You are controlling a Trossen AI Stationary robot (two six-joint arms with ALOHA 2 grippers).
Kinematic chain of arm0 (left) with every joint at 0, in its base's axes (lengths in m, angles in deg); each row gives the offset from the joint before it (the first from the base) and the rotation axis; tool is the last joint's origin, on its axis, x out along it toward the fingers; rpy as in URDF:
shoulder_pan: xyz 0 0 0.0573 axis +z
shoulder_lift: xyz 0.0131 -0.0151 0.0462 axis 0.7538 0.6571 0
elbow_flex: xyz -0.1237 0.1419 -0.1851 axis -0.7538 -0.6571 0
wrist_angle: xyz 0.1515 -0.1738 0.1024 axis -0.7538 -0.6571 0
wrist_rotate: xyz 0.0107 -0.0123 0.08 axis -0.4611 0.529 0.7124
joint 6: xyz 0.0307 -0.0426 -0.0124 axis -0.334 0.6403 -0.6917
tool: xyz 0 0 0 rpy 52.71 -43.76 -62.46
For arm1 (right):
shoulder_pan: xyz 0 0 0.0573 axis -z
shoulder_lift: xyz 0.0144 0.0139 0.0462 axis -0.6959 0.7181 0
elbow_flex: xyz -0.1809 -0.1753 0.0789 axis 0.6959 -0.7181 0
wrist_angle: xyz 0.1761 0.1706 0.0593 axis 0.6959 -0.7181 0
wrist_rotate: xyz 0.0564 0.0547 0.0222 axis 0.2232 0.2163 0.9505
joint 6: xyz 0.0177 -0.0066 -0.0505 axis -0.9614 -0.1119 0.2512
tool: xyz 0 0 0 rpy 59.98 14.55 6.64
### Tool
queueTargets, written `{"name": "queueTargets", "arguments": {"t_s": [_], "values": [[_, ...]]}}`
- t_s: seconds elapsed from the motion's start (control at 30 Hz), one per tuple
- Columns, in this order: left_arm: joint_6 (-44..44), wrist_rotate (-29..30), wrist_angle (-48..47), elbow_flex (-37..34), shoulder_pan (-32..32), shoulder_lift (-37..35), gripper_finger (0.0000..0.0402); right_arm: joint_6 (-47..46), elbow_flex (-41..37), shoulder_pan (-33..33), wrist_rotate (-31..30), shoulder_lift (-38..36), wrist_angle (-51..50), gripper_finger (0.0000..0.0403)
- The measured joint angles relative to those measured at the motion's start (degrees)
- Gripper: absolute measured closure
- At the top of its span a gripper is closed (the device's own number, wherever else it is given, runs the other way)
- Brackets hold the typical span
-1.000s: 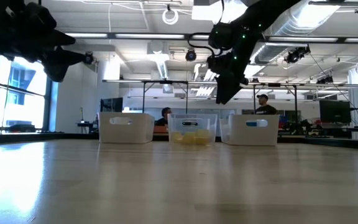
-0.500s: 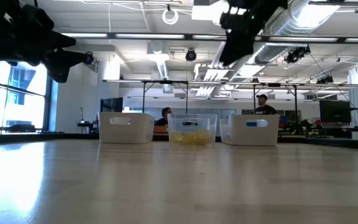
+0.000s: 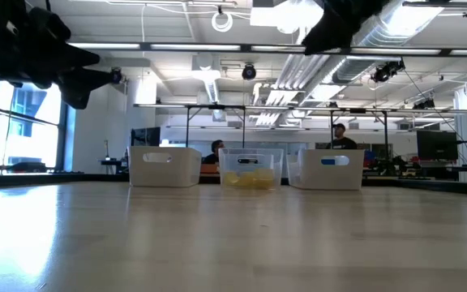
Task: Sort & place blocks by color
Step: Return to Home Position
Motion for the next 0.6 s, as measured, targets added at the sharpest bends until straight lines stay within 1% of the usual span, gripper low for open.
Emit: {"name": "queueTargets", "arguments": {"t_s": [0.1,0.23,0.33,0.47,0.6], "values": [[-0.21,0.09,-0.28,0.00,0.00,0.00,0.0188,-1.92,-7.35,-2.09,-1.30,-4.71,5.19,0.0210],[-0.22,0.10,-0.28,0.00,0.00,0.00,0.0188,-6.17,-14.79,-4.39,-2.19,-9.98,9.58,0.0210],[-0.21,0.09,-0.32,0.00,0.00,0.00,0.0188,-7.92,-20.77,-6.71,-3.15,-13.55,16.53,0.0210],[-0.24,0.09,-0.35,0.00,0.00,0.00,0.0188,-8.08,-28.82,-9.77,-3.51,-16.81,26.35,0.0210],[-0.22,0.12,-0.43,0.02,0.00,0.00,0.0188,-8.52,-35.70,-12.43,-3.56,-18.38,35.56,0.0210]]}}
